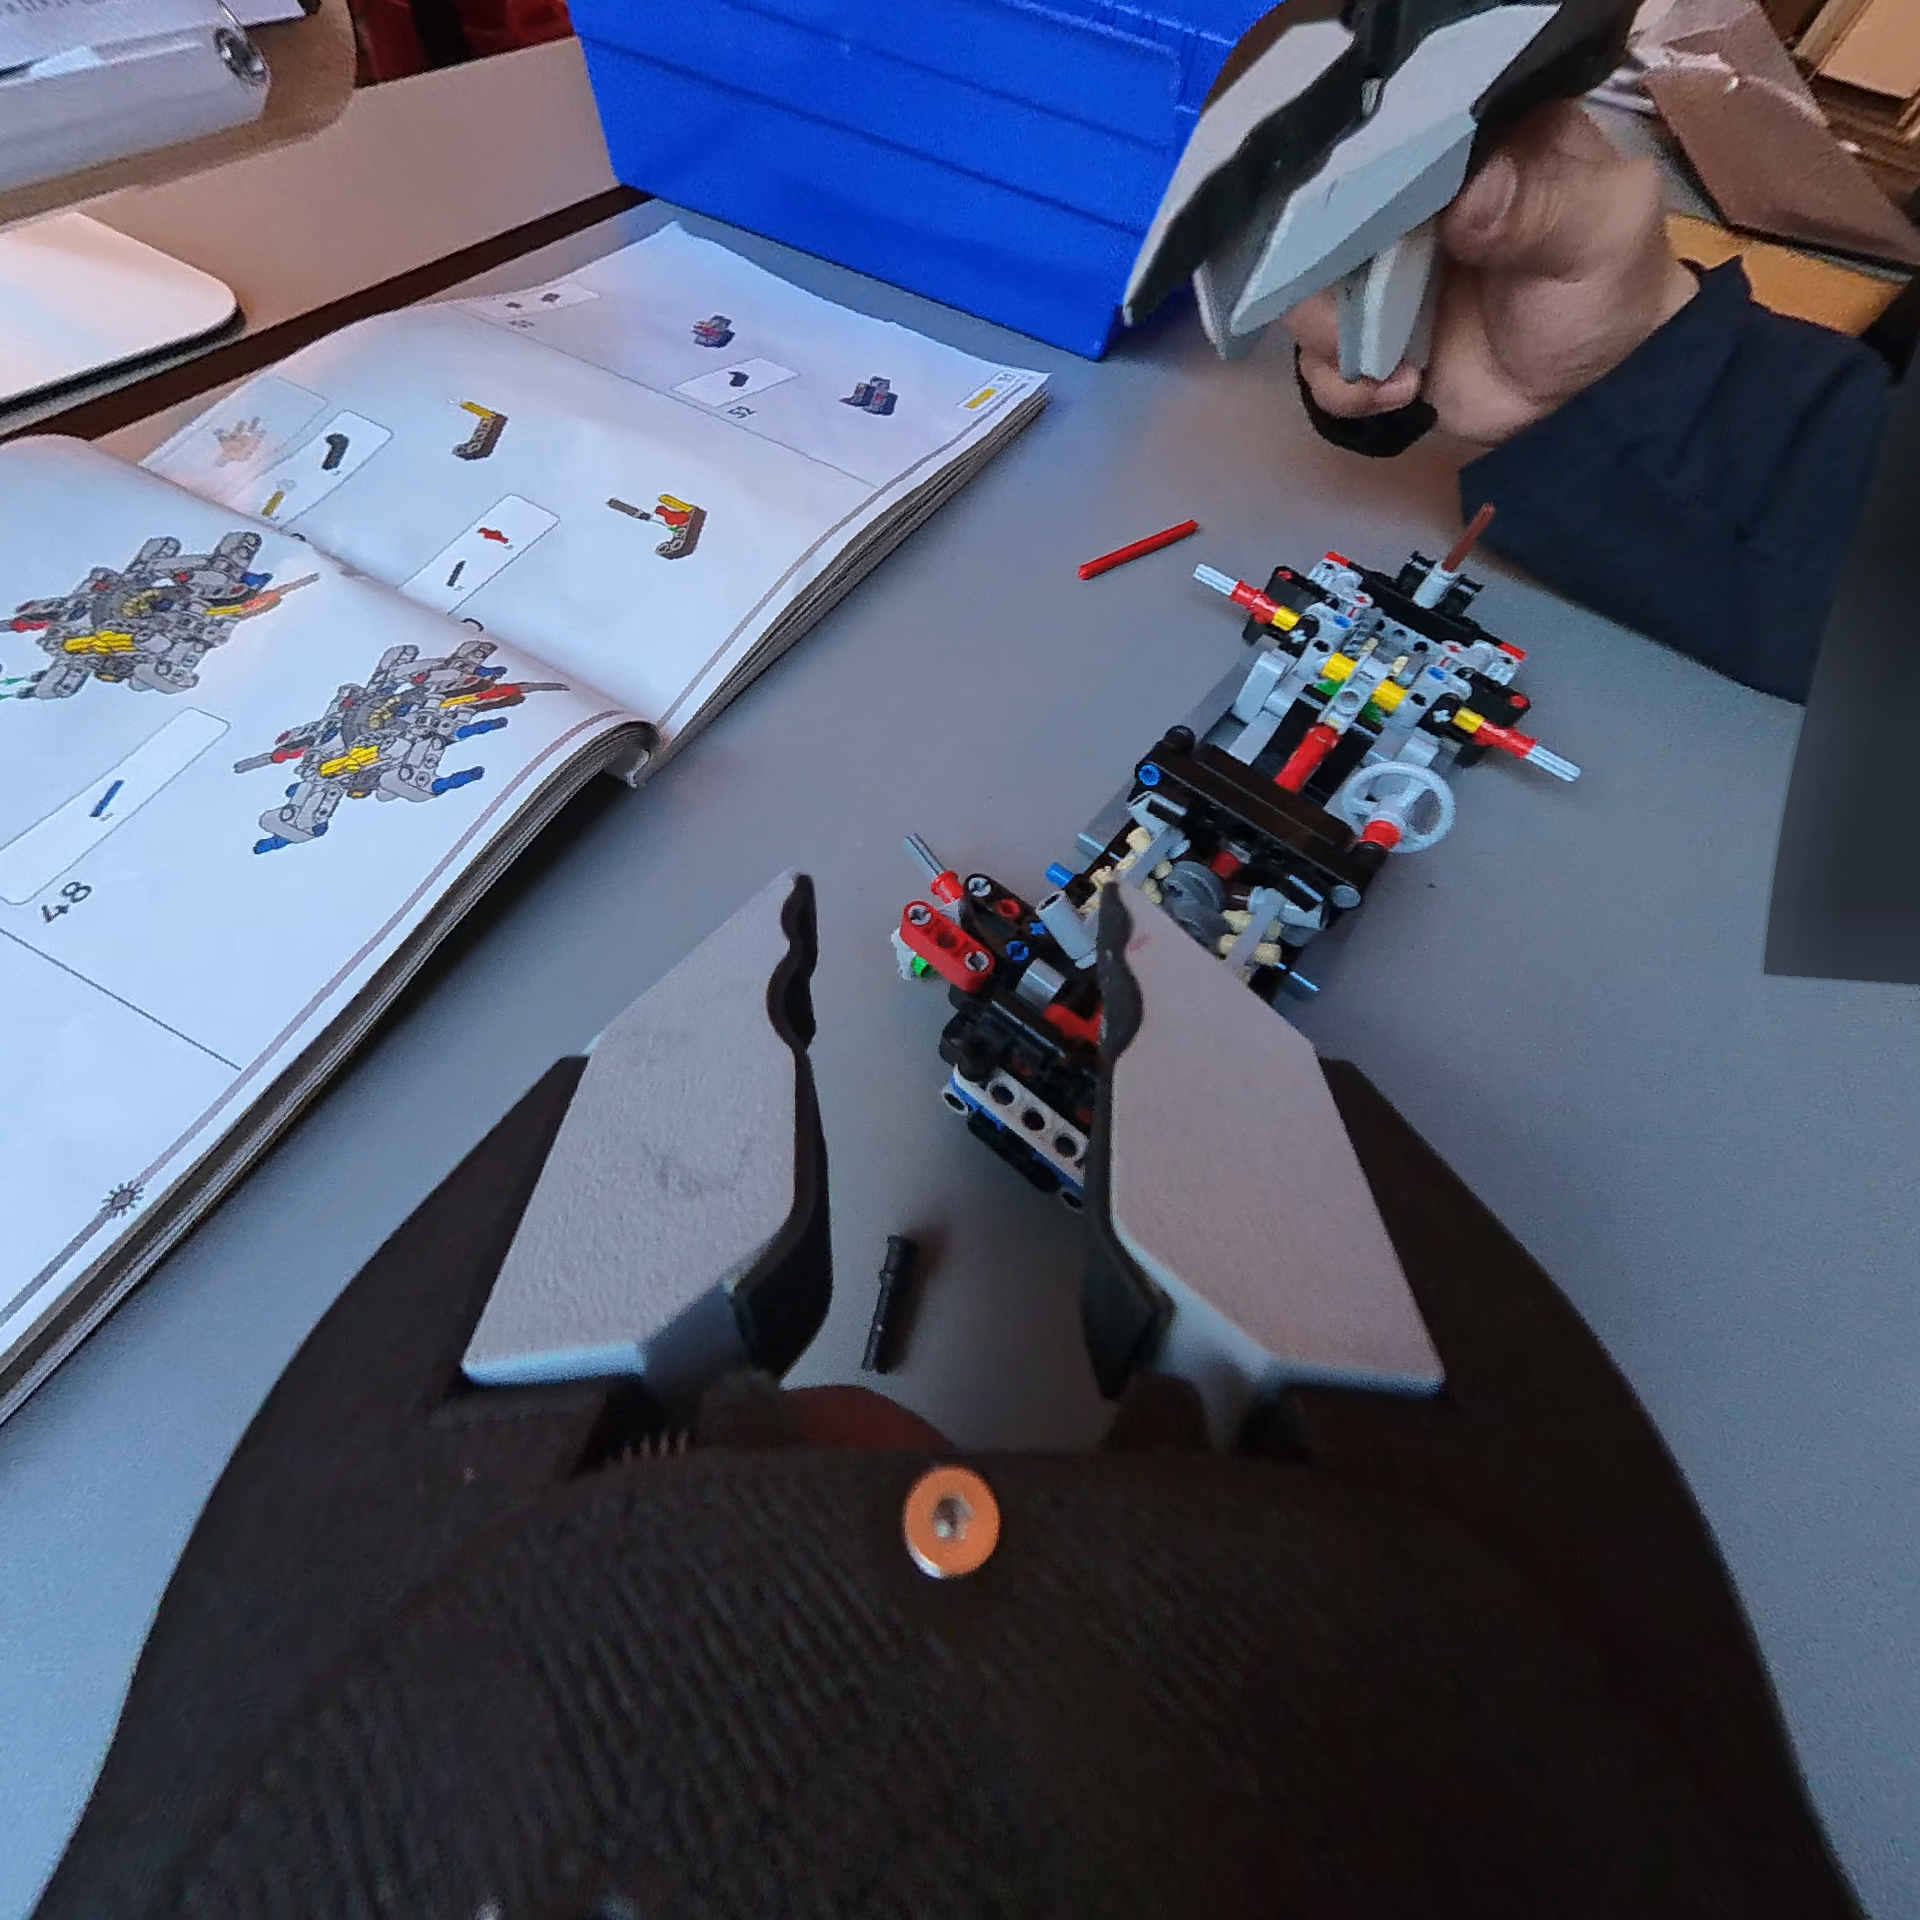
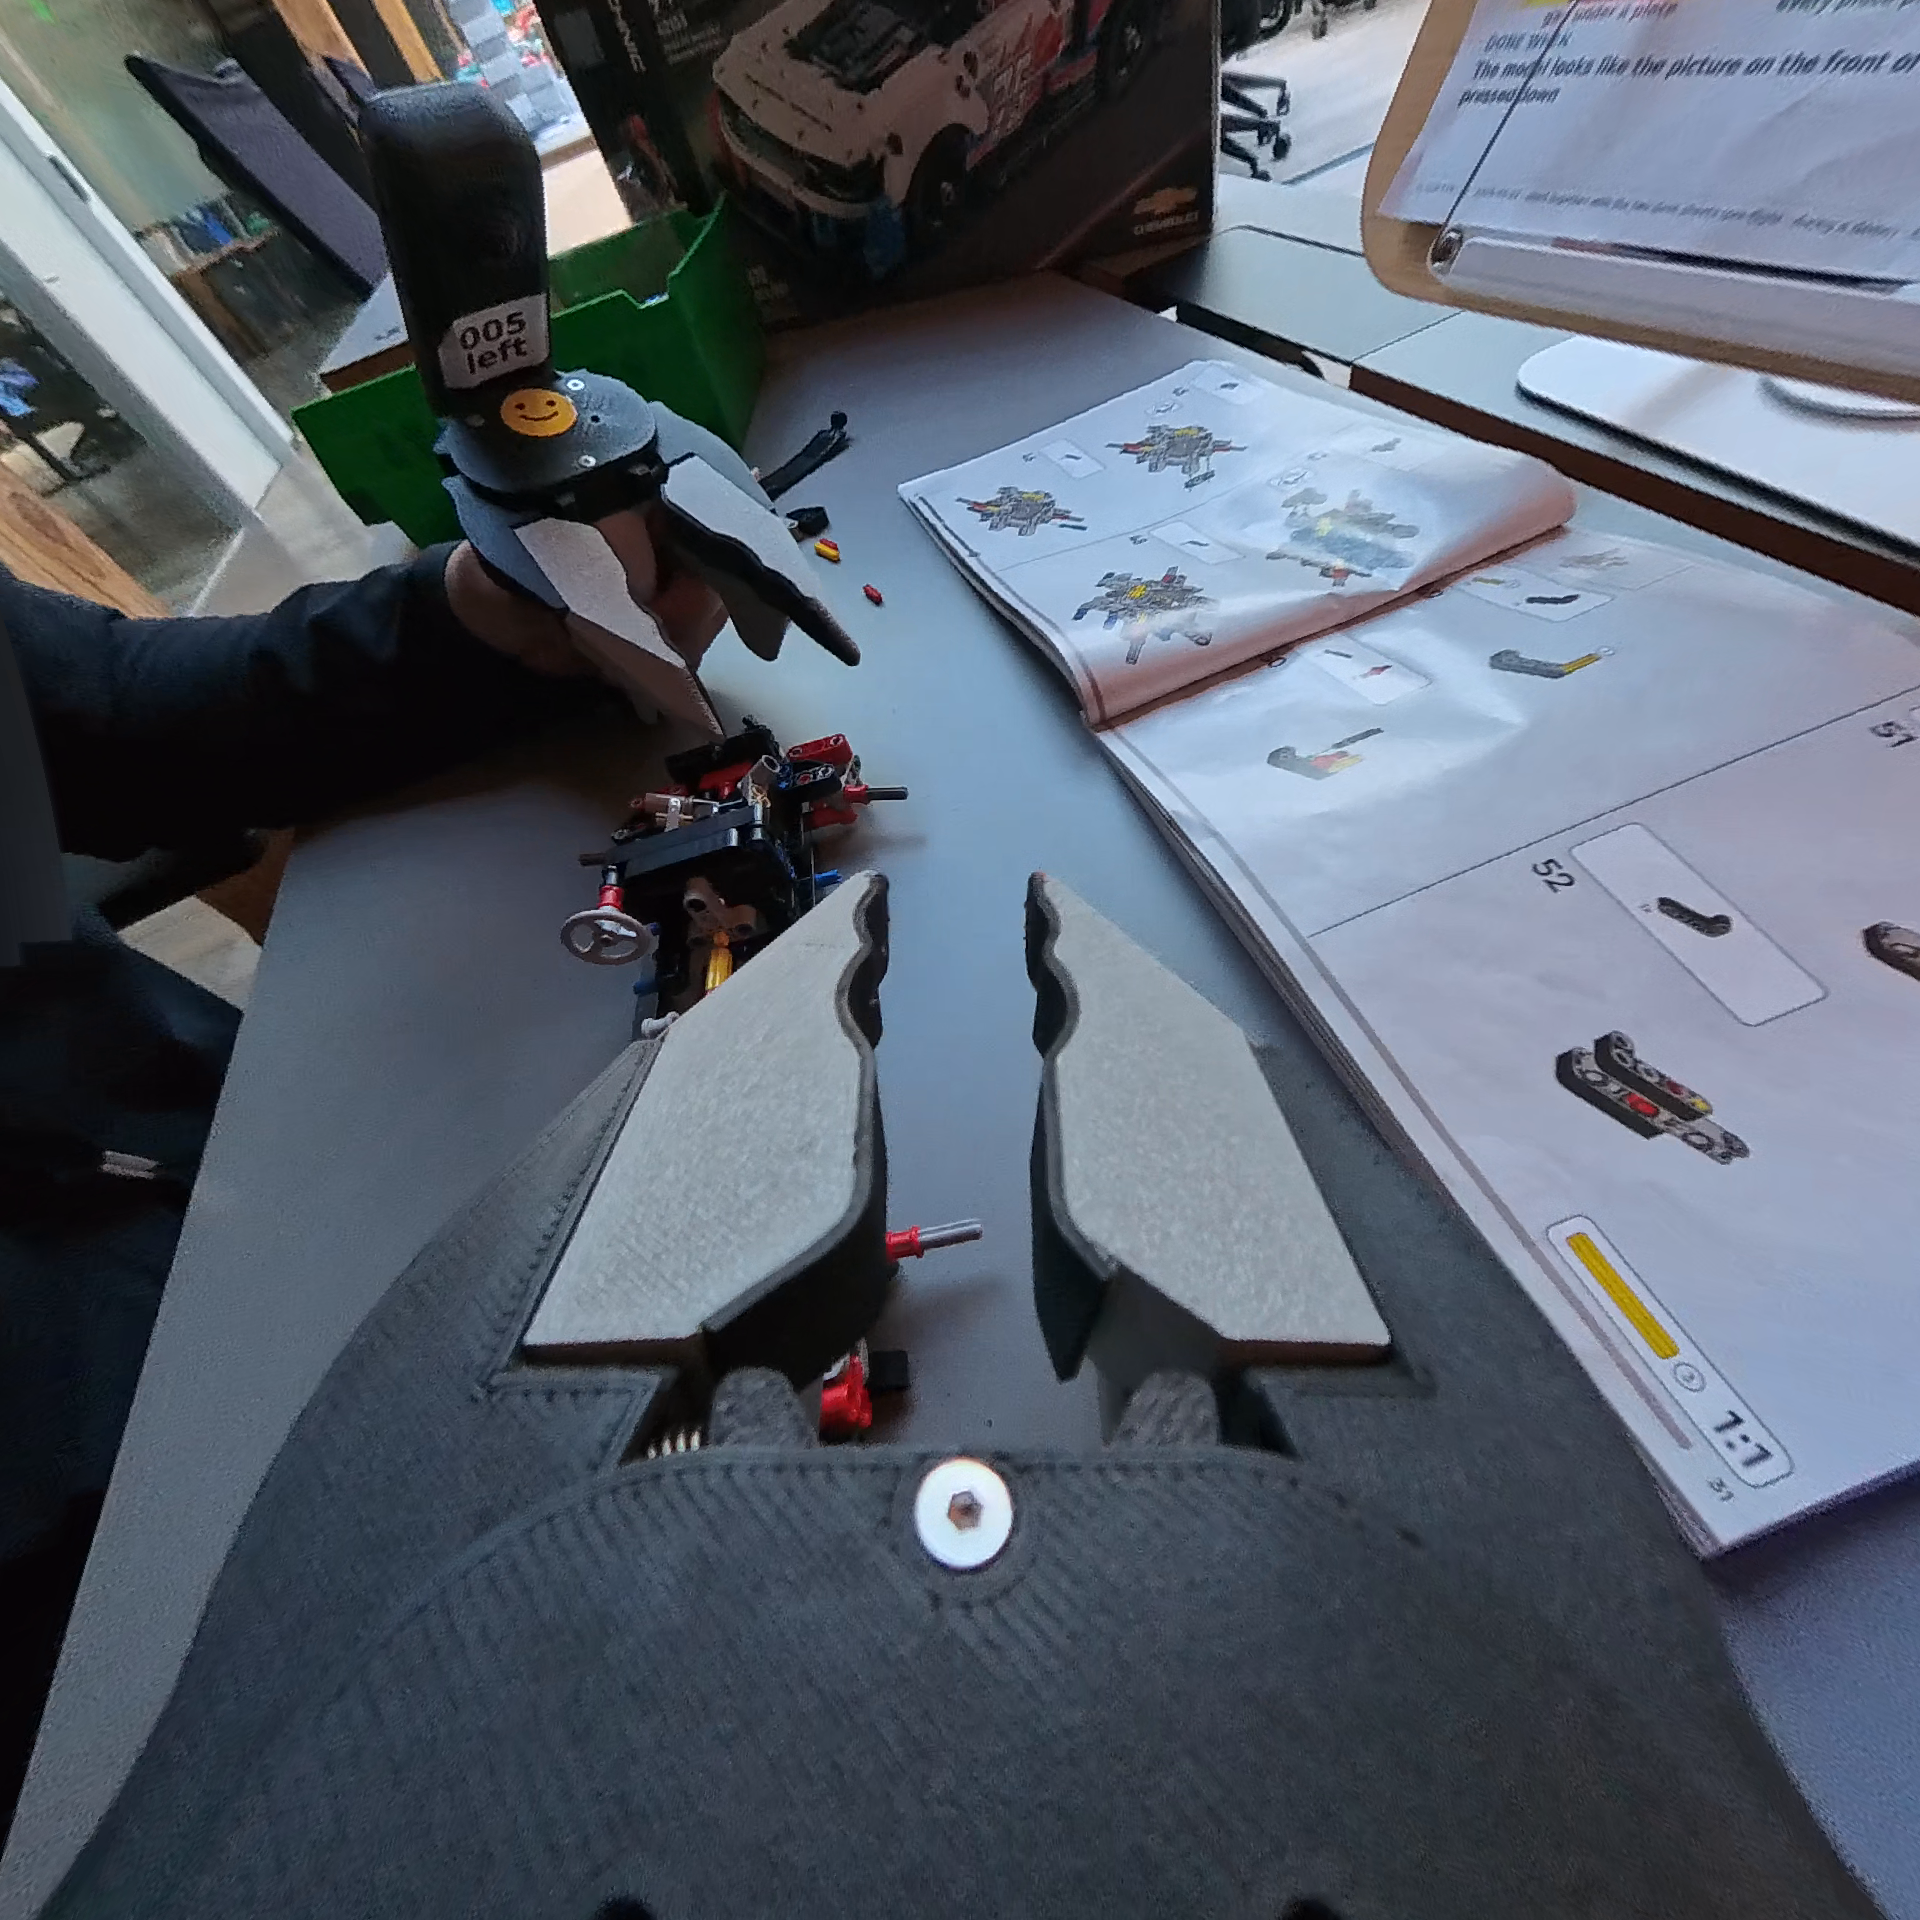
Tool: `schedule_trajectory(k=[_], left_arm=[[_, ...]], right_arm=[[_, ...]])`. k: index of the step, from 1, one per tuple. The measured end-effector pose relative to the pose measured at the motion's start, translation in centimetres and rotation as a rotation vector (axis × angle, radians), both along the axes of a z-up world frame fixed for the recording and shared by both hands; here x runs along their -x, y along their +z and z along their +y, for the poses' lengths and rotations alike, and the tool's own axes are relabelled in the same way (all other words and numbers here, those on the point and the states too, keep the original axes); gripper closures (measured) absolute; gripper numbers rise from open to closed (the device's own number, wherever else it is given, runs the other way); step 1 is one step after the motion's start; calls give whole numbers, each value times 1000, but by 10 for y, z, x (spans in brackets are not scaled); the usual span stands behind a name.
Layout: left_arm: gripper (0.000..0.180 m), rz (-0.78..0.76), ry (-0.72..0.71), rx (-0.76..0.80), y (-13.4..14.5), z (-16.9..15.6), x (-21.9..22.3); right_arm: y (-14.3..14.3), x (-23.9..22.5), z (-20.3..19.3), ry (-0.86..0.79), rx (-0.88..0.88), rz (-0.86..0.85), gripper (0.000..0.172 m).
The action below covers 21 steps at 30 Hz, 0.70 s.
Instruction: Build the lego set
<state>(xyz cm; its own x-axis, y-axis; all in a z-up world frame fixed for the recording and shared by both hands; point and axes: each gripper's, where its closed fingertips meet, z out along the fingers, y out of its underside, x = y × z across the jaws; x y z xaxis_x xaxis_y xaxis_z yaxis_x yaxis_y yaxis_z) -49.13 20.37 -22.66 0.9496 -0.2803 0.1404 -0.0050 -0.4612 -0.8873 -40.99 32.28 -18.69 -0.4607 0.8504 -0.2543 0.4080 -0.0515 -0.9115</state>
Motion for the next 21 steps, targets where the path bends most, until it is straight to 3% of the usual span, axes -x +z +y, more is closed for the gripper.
schedule_trajectory(k=[14,21], left_arm=[[129,24,-68,39,-7,-7,-11],[128,-7,-87,41,-6,-11,-11]], right_arm=[[6,-16,-17,138,11,17,146],[-14,-43,-50,346,-183,-58,150]])
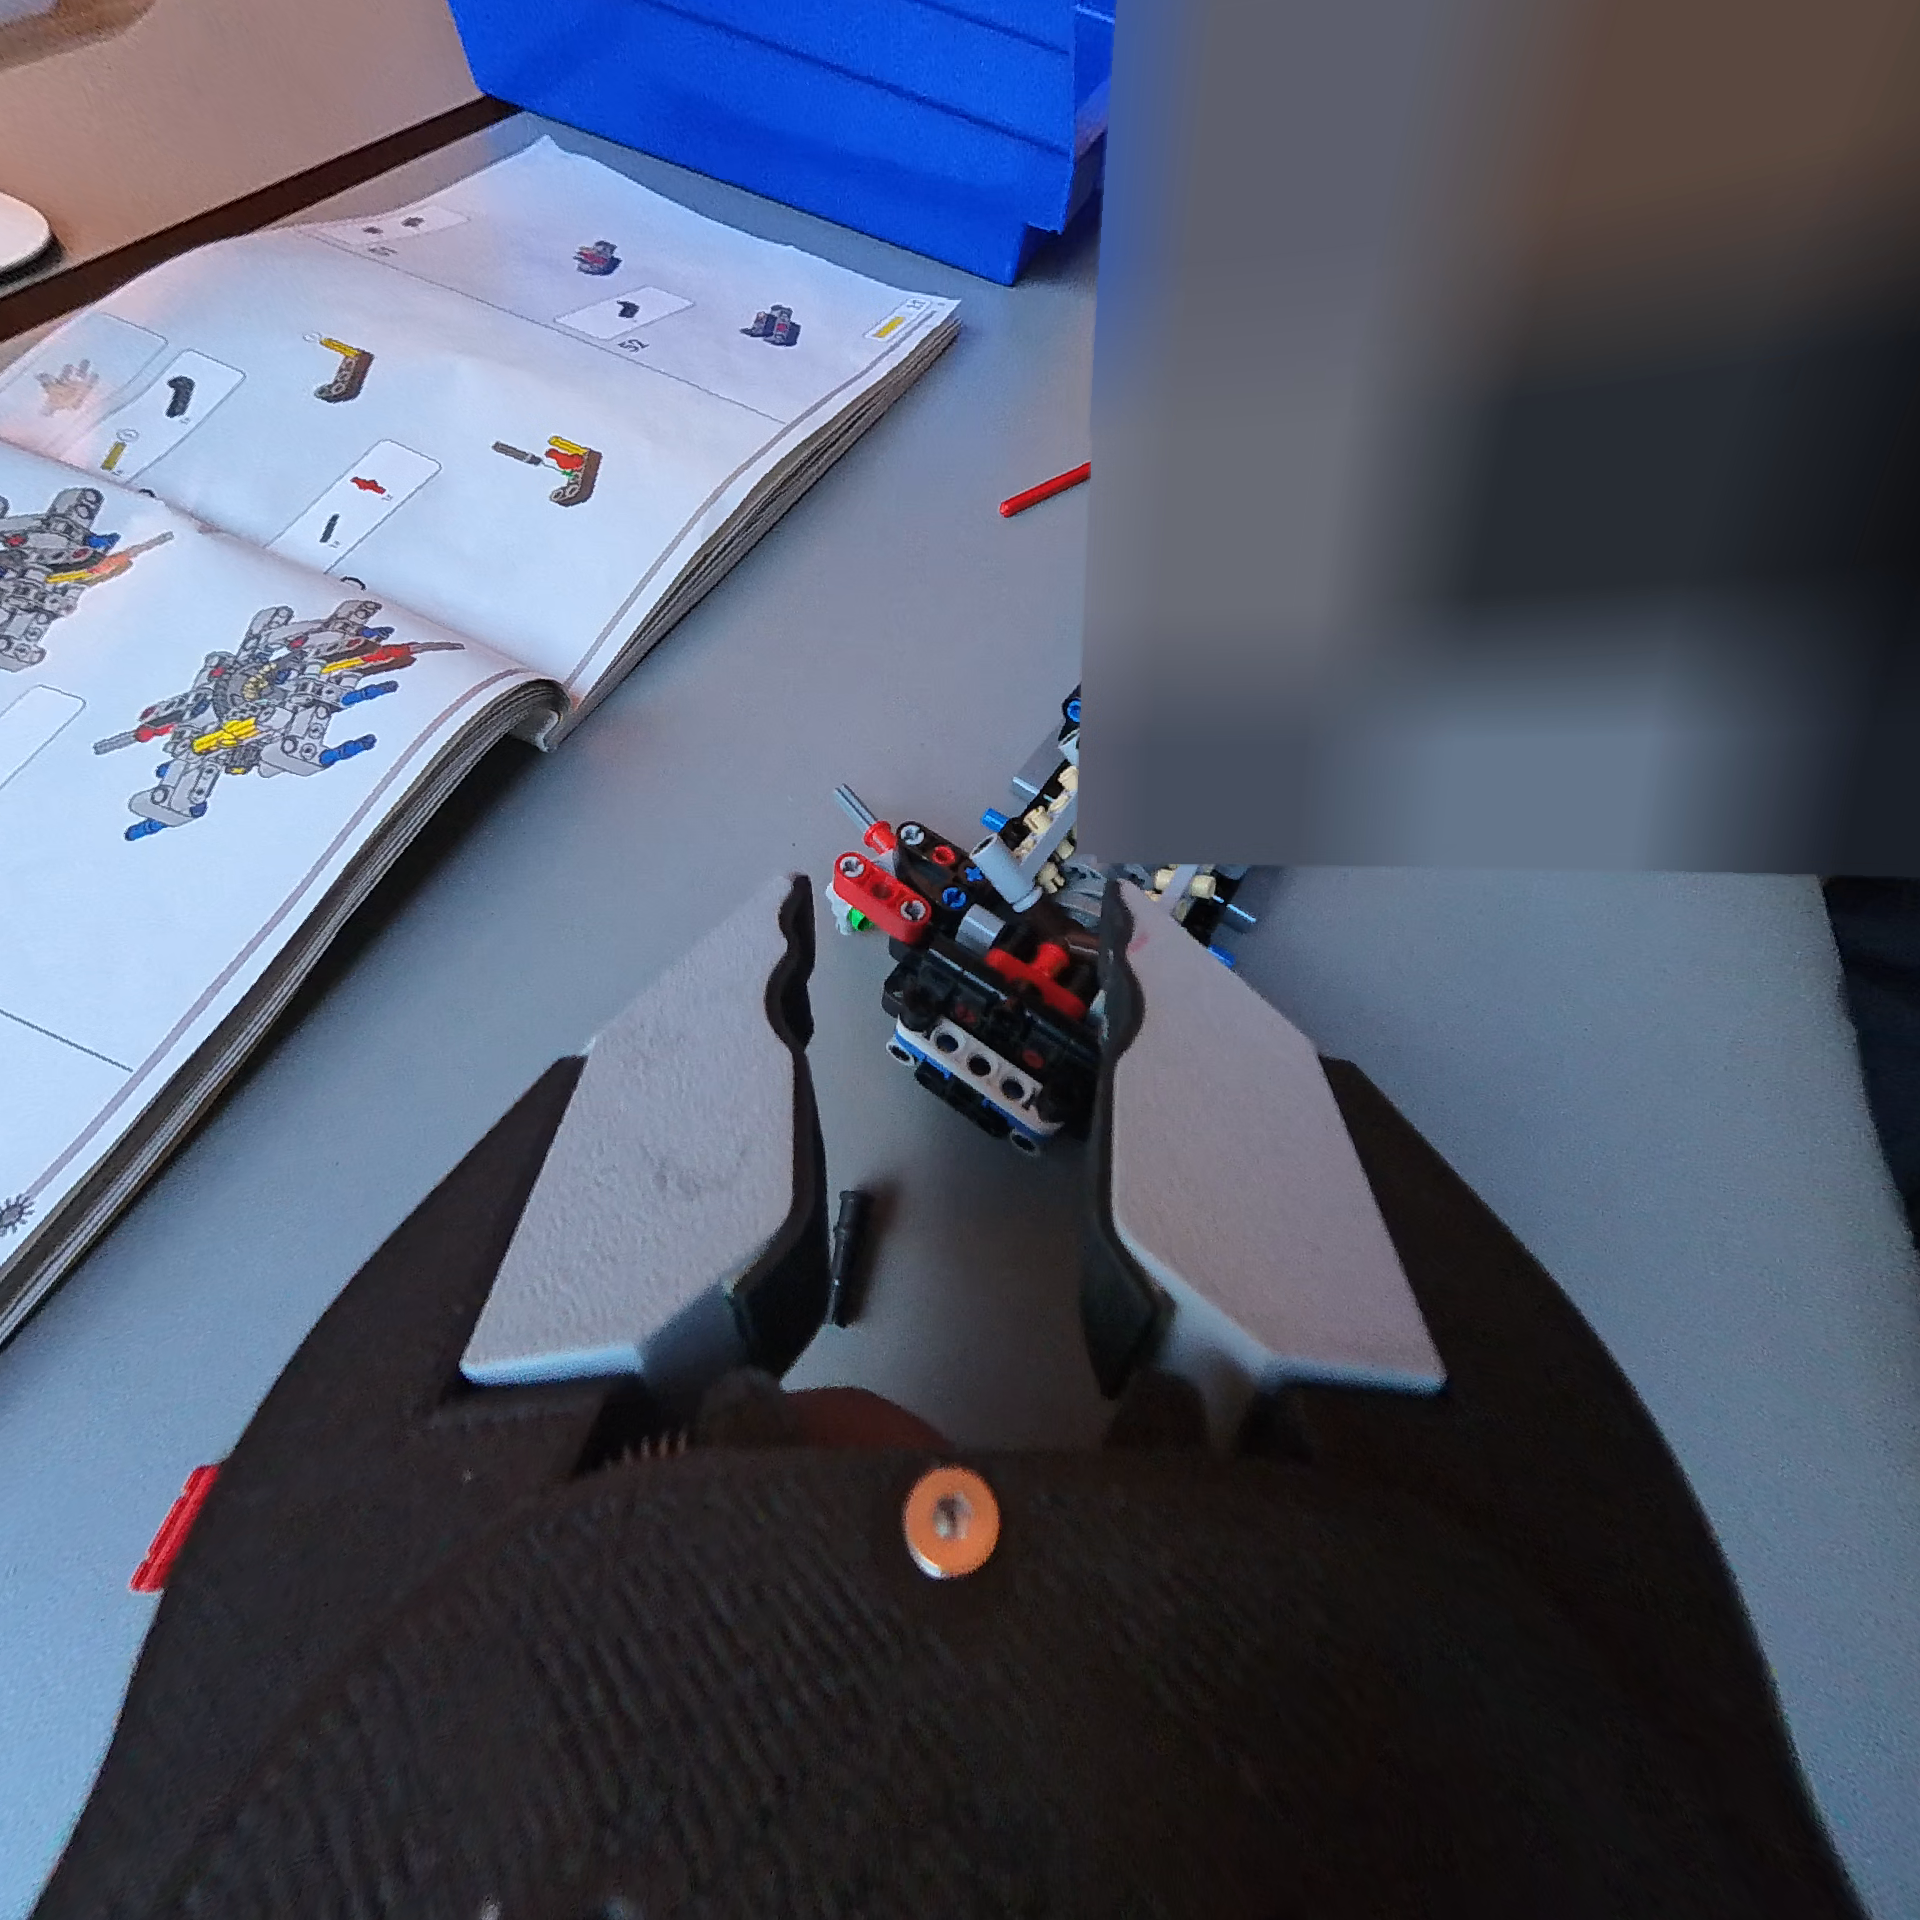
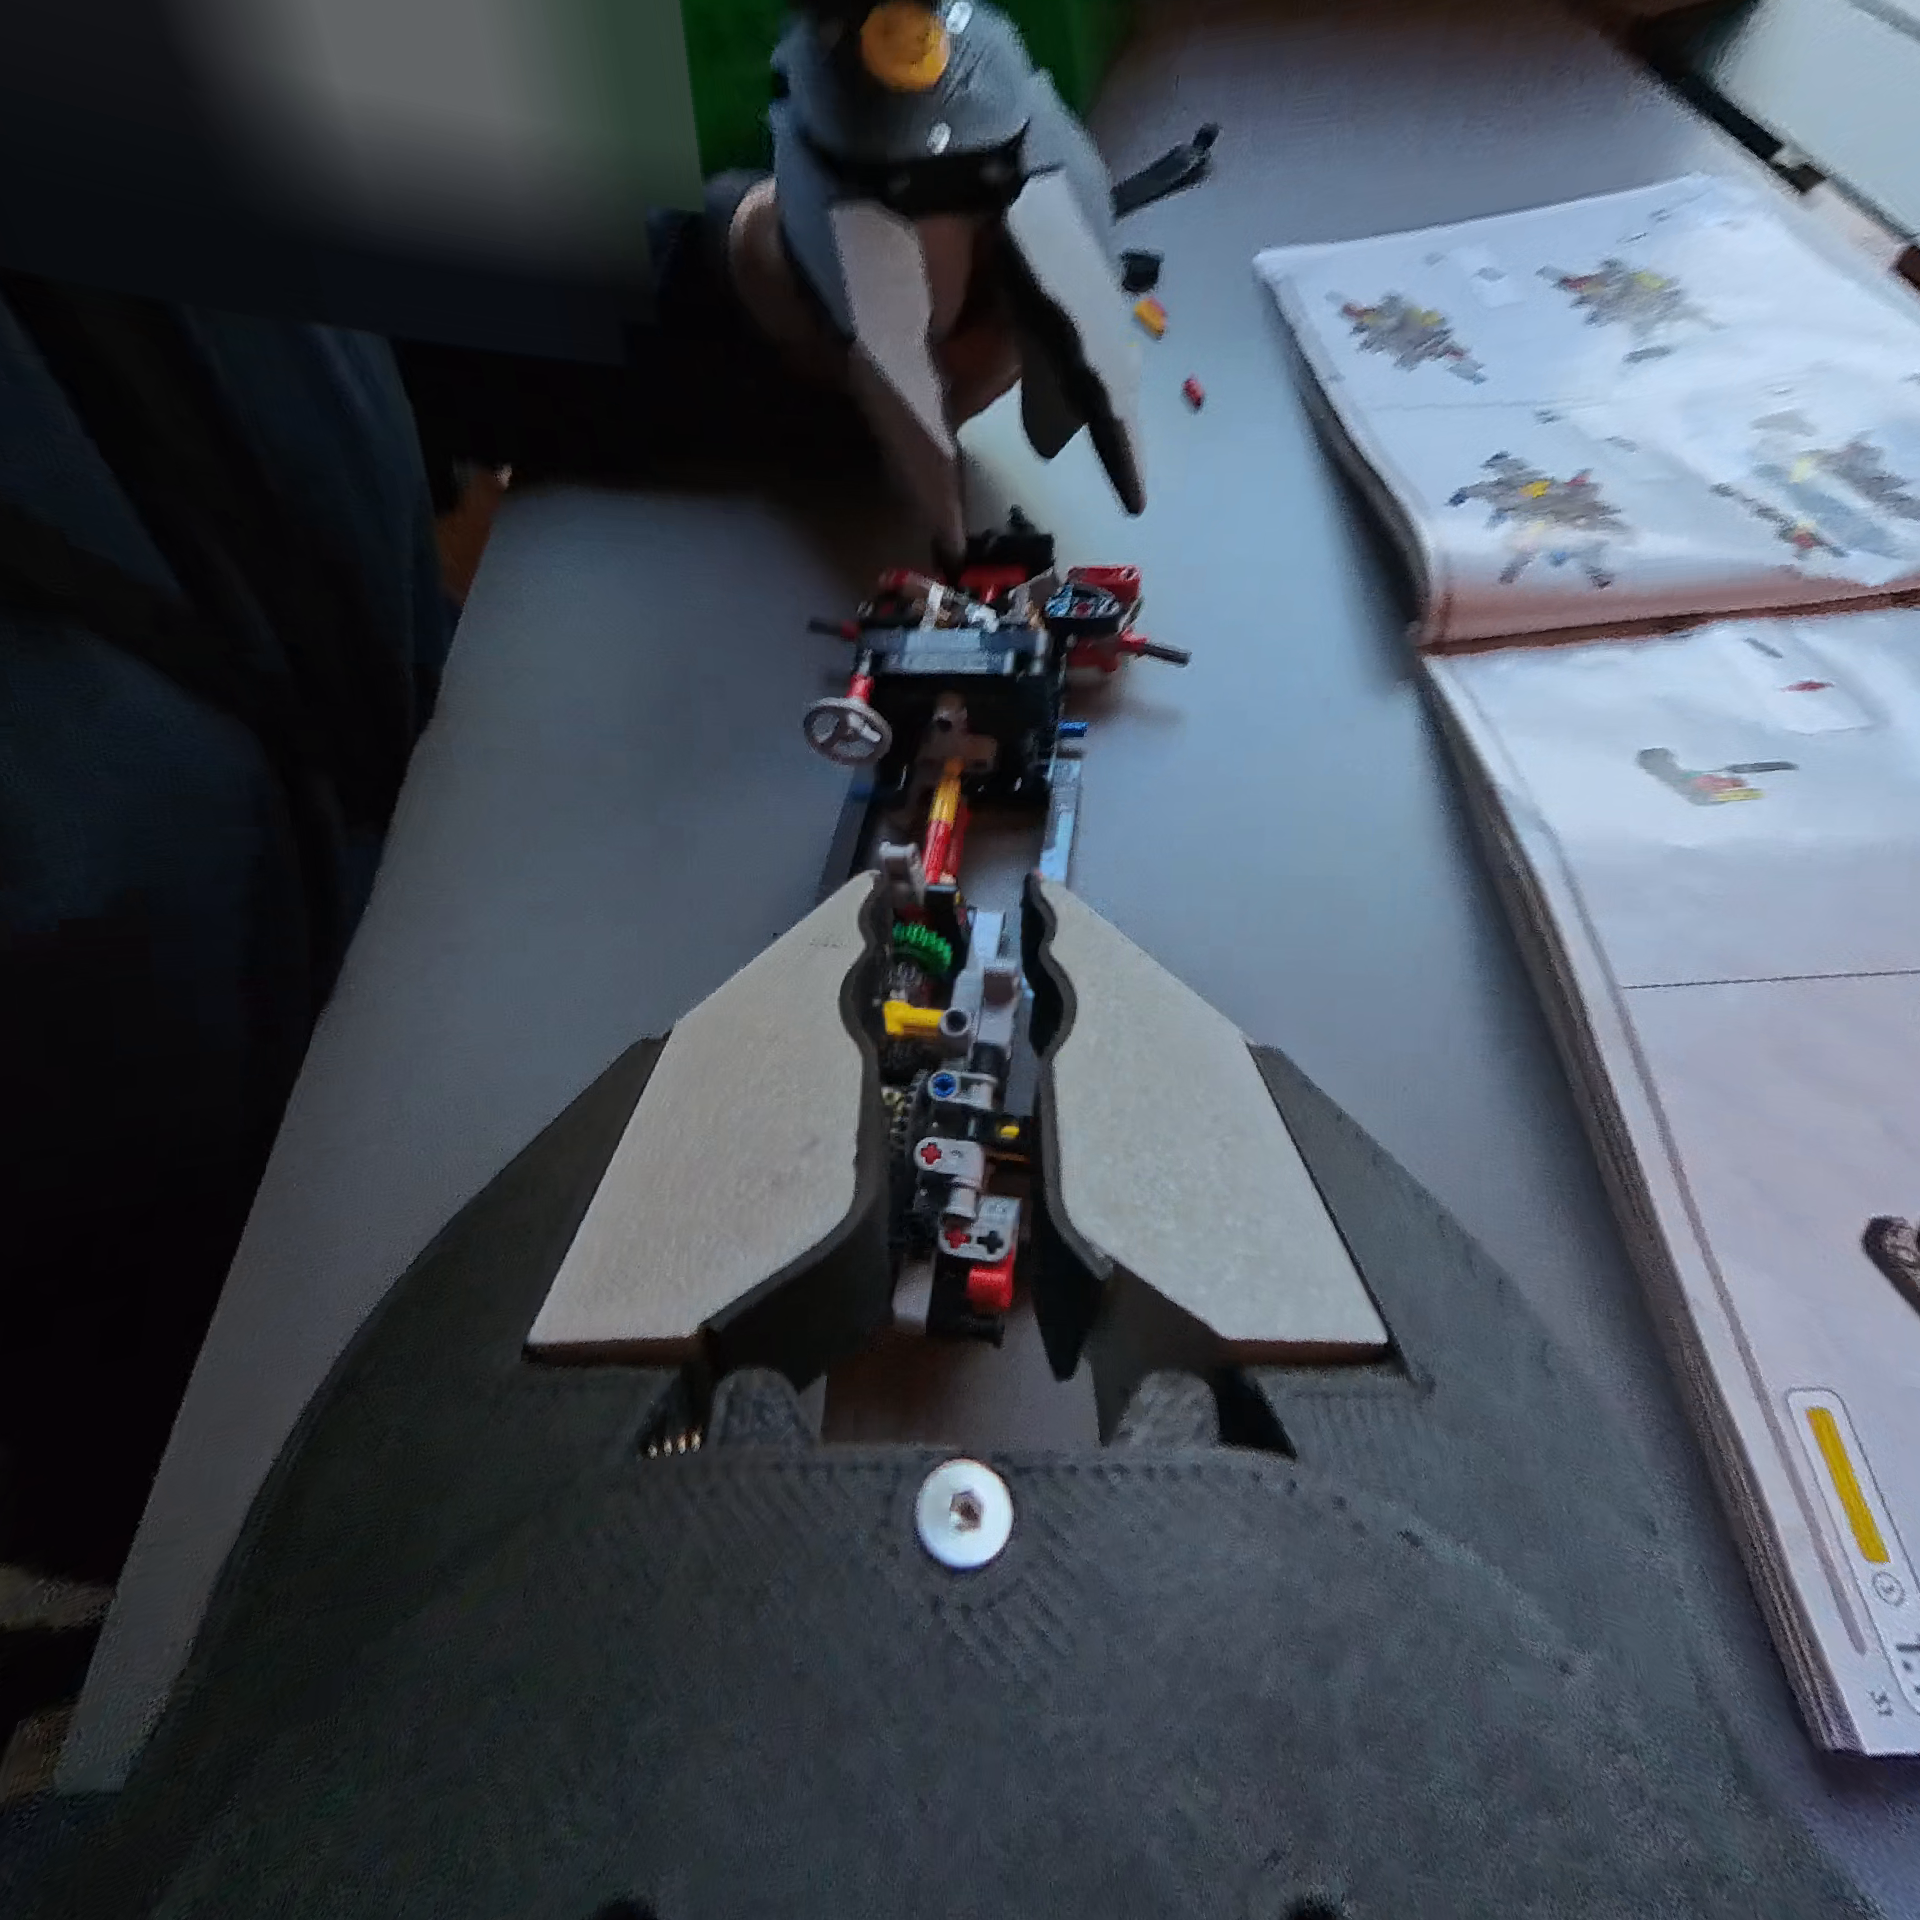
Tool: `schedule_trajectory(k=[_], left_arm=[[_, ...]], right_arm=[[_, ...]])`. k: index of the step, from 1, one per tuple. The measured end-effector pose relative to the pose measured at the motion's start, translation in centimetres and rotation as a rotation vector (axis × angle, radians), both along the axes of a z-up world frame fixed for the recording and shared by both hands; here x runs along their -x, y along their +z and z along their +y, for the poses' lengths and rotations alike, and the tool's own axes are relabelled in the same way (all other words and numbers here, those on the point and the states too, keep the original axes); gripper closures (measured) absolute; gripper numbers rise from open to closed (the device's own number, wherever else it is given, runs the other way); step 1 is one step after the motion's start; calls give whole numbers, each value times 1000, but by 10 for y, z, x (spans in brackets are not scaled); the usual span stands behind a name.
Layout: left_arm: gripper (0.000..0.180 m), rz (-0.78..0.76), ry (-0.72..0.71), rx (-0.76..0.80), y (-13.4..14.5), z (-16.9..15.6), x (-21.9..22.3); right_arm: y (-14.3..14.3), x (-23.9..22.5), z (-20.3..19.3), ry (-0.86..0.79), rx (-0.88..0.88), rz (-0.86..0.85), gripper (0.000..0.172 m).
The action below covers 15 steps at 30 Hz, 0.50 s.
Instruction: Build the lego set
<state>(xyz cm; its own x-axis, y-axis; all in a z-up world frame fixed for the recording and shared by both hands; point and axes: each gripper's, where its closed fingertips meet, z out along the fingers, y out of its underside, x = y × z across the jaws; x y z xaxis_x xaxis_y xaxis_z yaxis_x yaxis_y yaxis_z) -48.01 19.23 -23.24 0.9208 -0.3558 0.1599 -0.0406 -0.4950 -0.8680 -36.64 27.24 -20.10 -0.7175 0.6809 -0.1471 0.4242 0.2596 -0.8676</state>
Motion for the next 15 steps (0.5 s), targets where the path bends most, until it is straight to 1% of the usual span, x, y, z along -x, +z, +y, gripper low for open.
schedule_trajectory(k=[4,6,9,12,15], left_arm=[[128,-3,-20,28,-4,-1,-4],[127,-8,-36,47,-7,-2,-7],[127,-16,-51,61,-8,-3,-9],[124,-54,-87,73,-8,-6,-15],[117,-102,-113,88,-7,-8,-19]], right_arm=[[-16,-4,1,8,-86,-42,148],[-14,-4,7,-8,-70,-37,148],[-3,-5,15,-31,14,-13,145],[1,-8,16,-20,77,-34,134],[-5,-12,11,4,45,-61,121]])
